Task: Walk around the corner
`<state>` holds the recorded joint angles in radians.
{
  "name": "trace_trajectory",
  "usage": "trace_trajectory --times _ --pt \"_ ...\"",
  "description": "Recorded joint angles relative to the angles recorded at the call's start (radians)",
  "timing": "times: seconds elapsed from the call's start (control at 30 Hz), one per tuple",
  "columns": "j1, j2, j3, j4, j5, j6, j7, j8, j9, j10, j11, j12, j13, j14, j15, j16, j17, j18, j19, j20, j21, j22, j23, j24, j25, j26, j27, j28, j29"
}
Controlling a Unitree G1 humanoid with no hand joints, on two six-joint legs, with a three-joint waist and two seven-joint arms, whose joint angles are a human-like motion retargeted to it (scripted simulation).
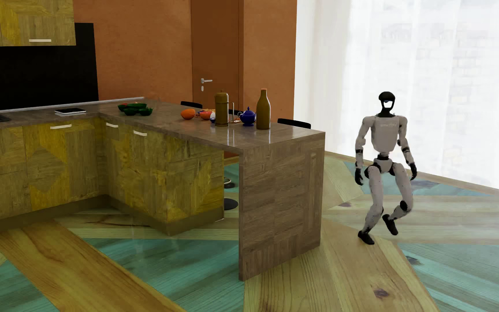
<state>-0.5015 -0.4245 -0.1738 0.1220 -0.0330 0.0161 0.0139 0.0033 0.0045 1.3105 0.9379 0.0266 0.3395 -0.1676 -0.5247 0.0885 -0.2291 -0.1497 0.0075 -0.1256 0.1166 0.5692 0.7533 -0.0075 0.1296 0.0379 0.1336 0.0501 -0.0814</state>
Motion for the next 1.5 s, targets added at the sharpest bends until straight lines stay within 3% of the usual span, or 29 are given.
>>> trace_trajectory --times 0.07,0.13,0.2,0.23,0.3,0.33,0.37,0.4,0.43,0.53,0.6,0.67,0.7,0.77,0.83,0.9,0.93,0.97,1.0,1.07,1.1,1.13,1.17,1.23,1.37,1.4,1.43,1.47,1.5 --pt "-0.146 0.093 0.080 -0.018 0.022 0.044 -0.078 0.025 0.007 -0.133 -0.061 0.147 -0.030 -0.193 -0.035 0.034 0.048 -0.033 0.013 0.051 -0.069 0.044 -0.074 0.019 -0.010 -0.082 0.012 -0.002 -0.040" --pt "-0.150 0.155 0.063 0.004 0.047 0.072 -0.074 0.063 0.015 -0.428 -0.053 0.254 -0.160 -0.166 -0.091 0.098 0.095 -0.053 0.021 0.098 -0.083 0.077 -0.182 0.049 -0.116 -0.071 0.021 -0.021 -0.009" --pt "-0.062 0.039 0.018 0.014 0.002 -0.022 0.009 0.033 0.028 -0.442 0.248 0.171 -0.161 -0.152 0.078 0.179 0.107 0.055 -0.129 0.064 -0.058 0.069 -0.132 0.039 -0.166 -0.037 -0.029 0.012 0.092" --pt "0.003 -0.016 -0.026 0.023 -0.020 -0.069 0.041 -0.016 0.028 -0.479 0.327 0.115 -0.107 -0.175 0.150 0.171 0.079 0.036 -0.126 0.078 -0.071 0.074 -0.128 0.026 -0.142 -0.054 -0.044 0.055 0.148" --pt "0.156 -0.070 -0.149 0.043 -0.040 -0.143 0.113 -0.090 0.013 -0.570 0.241 0.050 -0.029 -0.219 0.077 0.111 0.053 0.018 -0.027 0.041 -0.129 -0.017 -0.157 -0.005 -0.105 -0.085 -0.028 0.135 0.187" --pt "0.194 -0.077 -0.170 0.058 -0.029 -0.161 0.127 -0.101 0.010 -0.529 0.104 -0.013 0.009 -0.246 0.020 0.076 0.043 0.003 -0.031 0.005 -0.128 -0.048 -0.153 -0.015 -0.115 -0.100 -0.017 0.146 0.160" --pt "0.154 -0.062 -0.152 0.060 -0.022 -0.170 0.095 -0.094 0.007 -0.360 0.003 -0.071 0.040 -0.214 0.041 0.048 0.035 -0.014 -0.102 -0.016 -0.080 -0.024 -0.088 -0.010 -0.131 -0.133 -0.021 0.135 0.109" --pt "0.058 -0.029 -0.114 0.048 0.008 -0.129 0.008 -0.084 0.018 -0.144 0.010 -0.073 0.019 -0.096 0.015 0.007 0.008 -0.025 -0.084 -0.008 0.002 0.042 0.022 0.012 -0.139 -0.181 -0.022 0.105 0.056" --pt "-0.026 0.007 -0.061 -0.005 0.032 -0.075 -0.054 -0.060 0.024 -0.088 -0.002 0.005 0.002 -0.113 -0.015 0.016 0.030 -0.027 -0.077 0.007 -0.030 0.056 -0.002 0.053 -0.131 -0.196 -0.006 0.057 0.014" --pt "-0.130 0.142 0.053 -0.006 0.080 0.084 -0.044 -0.011 0.011 -0.398 -0.042 0.200 -0.111 -0.207 -0.122 0.078 0.075 -0.016 -0.052 0.071 -0.050 0.076 -0.156 0.164 -0.080 -0.117 0.014 -0.080 -0.043" --pt "-0.040 0.108 0.040 -0.002 0.066 0.071 0.007 0.025 0.028 -0.378 0.183 0.221 -0.236 -0.251 -0.023 0.157 0.084 0.061 -0.080 0.079 -0.043 0.072 -0.125 0.145 -0.047 -0.074 0.009 -0.075 0.040" --pt "0.100 -0.009 -0.020 0.006 0.020 -0.001 0.063 -0.037 0.040 -0.468 0.334 0.118 -0.167 -0.297 0.167 0.159 0.075 0.037 -0.111 0.115 -0.090 0.053 -0.114 0.060 -0.016 -0.048 -0.024 0.041 0.150" --pt "0.159 -0.064 -0.065 0.026 0.007 -0.035 0.084 -0.077 0.054 -0.479 0.298 0.067 -0.119 -0.310 0.113 0.140 0.076 0.017 -0.104 0.102 -0.122 -0.027 -0.150 0.016 -0.024 -0.035 -0.027 0.104 0.174" --pt "0.045 -0.076 -0.072 0.036 -0.014 -0.097 0.043 -0.083 0.044 -0.150 0.031 -0.051 -0.047 -0.112 0.012 0.031 0.037 -0.036 -0.080 0.014 -0.028 0.024 -0.044 -0.020 -0.099 -0.104 -0.054 0.173 0.127" --pt "-0.112 0.031 0.007 -0.026 0.048 -0.065 -0.053 -0.045 0.060 -0.062 -0.006 0.042 -0.058 -0.134 -0.051 0.035 0.037 -0.061 -0.081 -0.004 -0.013 0.036 -0.031 0.005 -0.116 -0.166 -0.015 0.142 0.055" --pt "-0.242 0.128 0.069 -0.048 0.096 0.000 -0.030 -0.010 0.069 -0.230 -0.012 0.163 -0.101 -0.171 -0.088 0.102 0.068 -0.060 -0.086 0.065 -0.013 0.014 -0.110 0.068 -0.085 -0.118 0.007 0.060 -0.004" --pt "-0.224 0.080 0.056 -0.040 0.111 0.027 -0.007 -0.005 0.072 -0.414 0.169 0.172 -0.127 -0.122 -0.010 0.138 0.093 -0.049 -0.073 0.085 -0.059 0.081 -0.163 0.081 -0.079 -0.117 0.008 0.031 -0.010" --pt "-0.189 -0.004 0.020 -0.036 0.098 0.007 0.028 -0.003 0.063 -0.418 0.354 0.161 -0.129 -0.050 0.122 0.191 0.102 0.033 -0.079 0.086 -0.059 0.126 -0.158 0.074 -0.073 -0.109 -0.009 0.022 0.008" --pt "-0.149 -0.083 -0.021 -0.029 0.074 -0.023 0.070 -0.035 0.057 -0.404 0.419 0.128 -0.142 -0.102 0.191 0.196 0.083 0.167 -0.084 0.093 -0.040 0.124 -0.096 0.051 -0.060 -0.093 -0.024 0.041 0.045" --pt "-0.025 -0.135 -0.087 -0.008 0.008 -0.070 0.131 -0.085 0.042 -0.430 0.285 0.068 -0.084 -0.185 0.042 0.136 0.049 0.073 -0.020 0.048 -0.095 0.021 -0.139 0.000 -0.057 -0.081 -0.020 0.094 0.097" --pt "0.037 -0.132 -0.110 -0.004 -0.019 -0.093 0.158 -0.078 0.023 -0.443 0.186 0.041 -0.057 -0.227 -0.031 0.108 0.046 0.102 0.010 0.022 -0.101 -0.016 -0.126 -0.013 -0.071 -0.083 -0.015 0.106 0.095" --pt "0.071 -0.114 -0.112 0.012 -0.028 -0.096 0.165 -0.071 0.005 -0.414 0.081 0.011 -0.037 -0.277 -0.010 0.078 0.035 0.076 -0.031 -0.001 -0.092 -0.012 -0.117 -0.009 -0.080 -0.093 -0.009 0.107 0.084" --pt "0.061 -0.068 -0.083 0.027 -0.014 -0.087 0.123 -0.073 0.008 -0.294 0.070 -0.003 -0.024 -0.264 -0.002 0.045 0.013 0.033 -0.073 -0.020 -0.059 -0.015 -0.074 0.005 -0.084 -0.095 -0.013 0.102 0.068" --pt "-0.096 0.013 0.049 -0.024 0.034 -0.026 -0.030 -0.046 -0.004 -0.040 0.021 0.062 -0.035 -0.088 -0.051 0.032 0.003 -0.035 -0.073 0.001 -0.039 0.023 -0.004 0.049 -0.082 -0.099 -0.031 0.063 0.021" --pt "-0.217 0.228 0.148 -0.047 0.085 0.097 -0.038 0.052 0.014 -0.265 -0.121 0.253 -0.203 -0.197 -0.066 0.107 0.088 -0.112 -0.046 0.129 -0.031 0.014 -0.120 0.101 -0.130 0.014 -0.050 0.006 -0.018" --pt "-0.175 0.180 0.133 -0.026 0.103 0.117 -0.035 0.062 0.031 -0.469 0.036 0.251 -0.235 -0.200 -0.011 0.115 0.107 -0.115 -0.086 0.129 -0.050 0.047 -0.153 0.091 -0.150 -0.013 -0.052 0.012 0.002" --pt "-0.129 0.082 0.070 -0.012 0.082 0.080 0.008 0.035 0.061 -0.482 0.261 0.213 -0.233 -0.060 0.160 0.165 0.097 -0.066 -0.118 0.125 -0.038 0.104 -0.159 0.057 -0.149 -0.064 -0.057 0.031 0.040" --pt "-0.084 -0.016 0.026 0.001 0.046 0.028 0.049 -0.015 0.081 -0.470 0.363 0.166 -0.190 -0.111 0.244 0.195 0.072 0.044 -0.114 0.122 -0.048 0.079 -0.134 0.018 -0.137 -0.089 -0.068 0.060 0.086" --pt "-0.032 -0.079 -0.022 0.011 0.003 -0.020 0.081 -0.062 0.089 -0.467 0.330 0.105 -0.121 -0.158 0.179 0.178 0.037 0.131 -0.100 0.099 -0.085 0.053 -0.122 -0.013 -0.127 -0.106 -0.068 0.092 0.130"
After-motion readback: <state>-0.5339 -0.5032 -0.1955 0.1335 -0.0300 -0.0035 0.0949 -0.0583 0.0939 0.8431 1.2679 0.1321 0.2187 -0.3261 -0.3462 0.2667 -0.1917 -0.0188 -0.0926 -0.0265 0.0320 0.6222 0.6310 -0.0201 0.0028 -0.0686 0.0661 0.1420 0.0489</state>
